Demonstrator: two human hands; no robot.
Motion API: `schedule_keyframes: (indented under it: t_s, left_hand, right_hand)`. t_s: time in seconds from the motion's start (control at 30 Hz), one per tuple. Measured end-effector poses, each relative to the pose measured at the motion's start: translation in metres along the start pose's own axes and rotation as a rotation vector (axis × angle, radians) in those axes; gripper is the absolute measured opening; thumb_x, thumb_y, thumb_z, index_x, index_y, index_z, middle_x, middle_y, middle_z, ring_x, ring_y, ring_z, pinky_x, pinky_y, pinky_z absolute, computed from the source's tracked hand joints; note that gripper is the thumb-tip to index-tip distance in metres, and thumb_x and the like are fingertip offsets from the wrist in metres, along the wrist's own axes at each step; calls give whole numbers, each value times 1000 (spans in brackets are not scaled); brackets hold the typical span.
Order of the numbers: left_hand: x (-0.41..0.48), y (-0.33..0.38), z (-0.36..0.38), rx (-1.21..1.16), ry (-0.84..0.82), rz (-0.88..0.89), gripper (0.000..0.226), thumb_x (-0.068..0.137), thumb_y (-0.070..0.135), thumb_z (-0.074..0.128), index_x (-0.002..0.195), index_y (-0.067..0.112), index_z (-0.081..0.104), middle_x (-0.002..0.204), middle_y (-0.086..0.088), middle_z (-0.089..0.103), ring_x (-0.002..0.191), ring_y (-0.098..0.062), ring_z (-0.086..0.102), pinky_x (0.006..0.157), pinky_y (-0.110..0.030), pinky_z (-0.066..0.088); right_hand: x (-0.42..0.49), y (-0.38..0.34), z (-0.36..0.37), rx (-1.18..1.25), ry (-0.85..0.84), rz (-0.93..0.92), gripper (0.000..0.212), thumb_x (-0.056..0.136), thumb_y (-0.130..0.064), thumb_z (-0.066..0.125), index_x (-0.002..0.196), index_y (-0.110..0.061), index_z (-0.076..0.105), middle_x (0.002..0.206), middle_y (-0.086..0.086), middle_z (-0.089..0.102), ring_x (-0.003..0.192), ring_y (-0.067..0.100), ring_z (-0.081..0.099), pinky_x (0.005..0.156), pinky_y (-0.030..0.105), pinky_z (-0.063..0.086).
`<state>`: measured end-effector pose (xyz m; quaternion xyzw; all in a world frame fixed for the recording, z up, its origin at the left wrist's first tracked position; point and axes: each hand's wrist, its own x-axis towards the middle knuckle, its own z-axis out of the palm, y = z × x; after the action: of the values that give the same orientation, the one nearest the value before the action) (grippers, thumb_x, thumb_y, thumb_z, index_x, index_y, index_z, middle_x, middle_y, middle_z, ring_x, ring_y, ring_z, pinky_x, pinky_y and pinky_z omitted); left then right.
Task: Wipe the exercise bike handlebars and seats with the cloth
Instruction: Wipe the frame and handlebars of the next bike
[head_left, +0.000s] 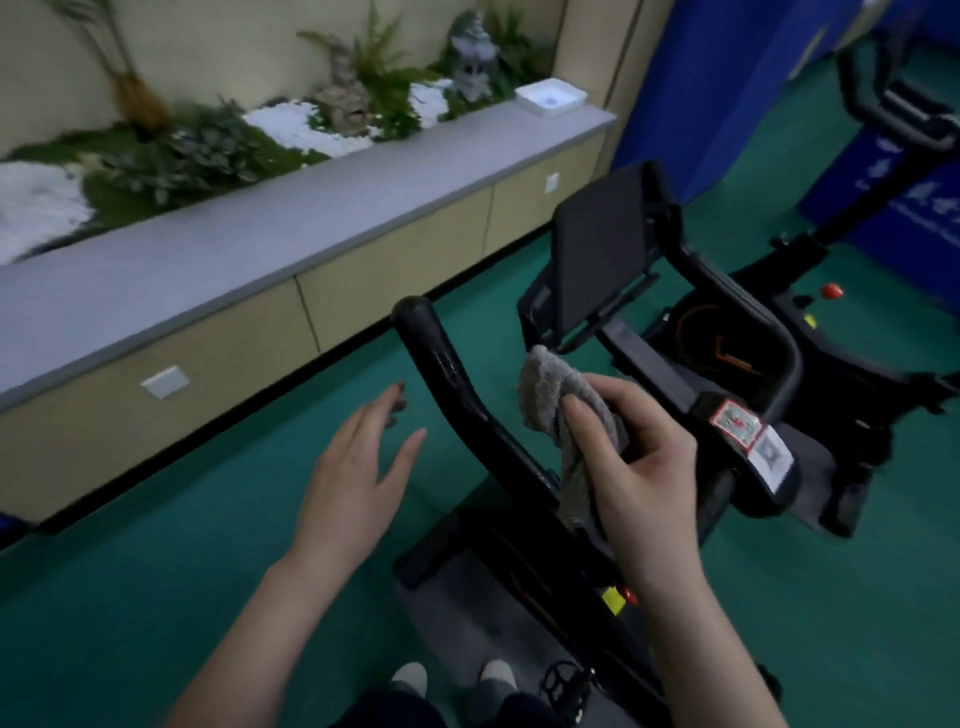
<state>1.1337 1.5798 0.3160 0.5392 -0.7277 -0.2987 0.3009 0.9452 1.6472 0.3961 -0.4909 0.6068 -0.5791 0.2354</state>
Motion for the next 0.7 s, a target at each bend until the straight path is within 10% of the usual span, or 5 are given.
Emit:
schedule_keyframes:
  t_s: [0.43,0.57,0.7]
  left_hand:
    - [31,56,19,-326,454,-142,47,86,20,68,131,19,53,109,13,63,90,14,57,81,-6,43]
    - [37,56,23,-586,476,-219,42,82,5,71,120,18,57,101,4,67,86,-4,63,81,-22,51]
    - [38,56,22,-727,472,-222,44,78,0,72,116,17,57,98,-1,66,83,-12,62,79,-25,51]
  right_hand:
    - [98,-10,68,-111,-377,-484,14,90,-7,62,100,-8,71,93,-1,68,90,10,60,78,21,47]
    - [120,-12,91,-323,-638,-642,13,87,-8,61,93,-11,72,90,-1,71,89,20,60,76,22,41]
    - [139,-25,97,-502,-881,-440,15,91,-16,56,92,-10,70,85,7,70,87,21,62,74,29,42]
